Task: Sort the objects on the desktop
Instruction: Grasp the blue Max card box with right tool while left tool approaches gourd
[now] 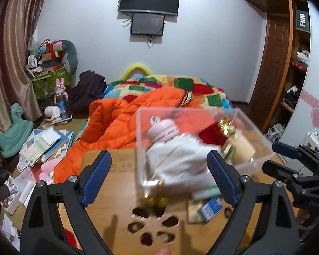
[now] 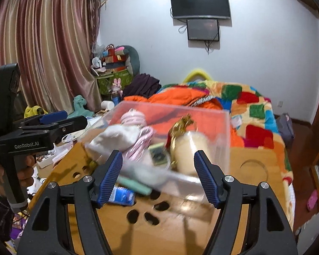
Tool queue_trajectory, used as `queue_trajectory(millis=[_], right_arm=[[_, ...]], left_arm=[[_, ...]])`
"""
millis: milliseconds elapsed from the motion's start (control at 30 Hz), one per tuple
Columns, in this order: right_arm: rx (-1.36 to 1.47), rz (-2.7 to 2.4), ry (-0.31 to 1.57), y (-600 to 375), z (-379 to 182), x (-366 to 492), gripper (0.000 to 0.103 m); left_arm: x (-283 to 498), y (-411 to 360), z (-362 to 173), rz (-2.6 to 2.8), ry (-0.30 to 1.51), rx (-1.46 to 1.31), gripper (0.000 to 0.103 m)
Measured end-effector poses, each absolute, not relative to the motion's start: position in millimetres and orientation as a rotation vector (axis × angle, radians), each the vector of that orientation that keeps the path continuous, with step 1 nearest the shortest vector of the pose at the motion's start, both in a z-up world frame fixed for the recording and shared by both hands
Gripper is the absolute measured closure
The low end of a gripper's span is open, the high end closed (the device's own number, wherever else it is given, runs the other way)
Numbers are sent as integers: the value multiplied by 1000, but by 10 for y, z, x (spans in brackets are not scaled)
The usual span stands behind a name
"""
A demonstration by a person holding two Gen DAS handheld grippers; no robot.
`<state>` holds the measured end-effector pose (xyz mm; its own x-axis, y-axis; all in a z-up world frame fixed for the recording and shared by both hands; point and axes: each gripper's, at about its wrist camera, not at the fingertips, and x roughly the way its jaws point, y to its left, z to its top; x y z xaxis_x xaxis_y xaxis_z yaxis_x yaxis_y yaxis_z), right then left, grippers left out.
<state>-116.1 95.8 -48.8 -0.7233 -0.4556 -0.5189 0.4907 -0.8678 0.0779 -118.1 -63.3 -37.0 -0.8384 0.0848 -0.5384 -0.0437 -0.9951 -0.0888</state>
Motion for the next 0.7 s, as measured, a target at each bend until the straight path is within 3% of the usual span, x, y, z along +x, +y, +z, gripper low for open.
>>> queue_trajectory(millis=[333, 700], right_arm=[[924, -2432, 40, 745, -892, -1085, 35], [1030, -2378, 109, 416, -1149, -1131, 35]], left_arm=[[-1121, -797, -820, 2877, -118, -1016, 11], [-1264, -746, -1101, 2820, -51, -1080, 11]])
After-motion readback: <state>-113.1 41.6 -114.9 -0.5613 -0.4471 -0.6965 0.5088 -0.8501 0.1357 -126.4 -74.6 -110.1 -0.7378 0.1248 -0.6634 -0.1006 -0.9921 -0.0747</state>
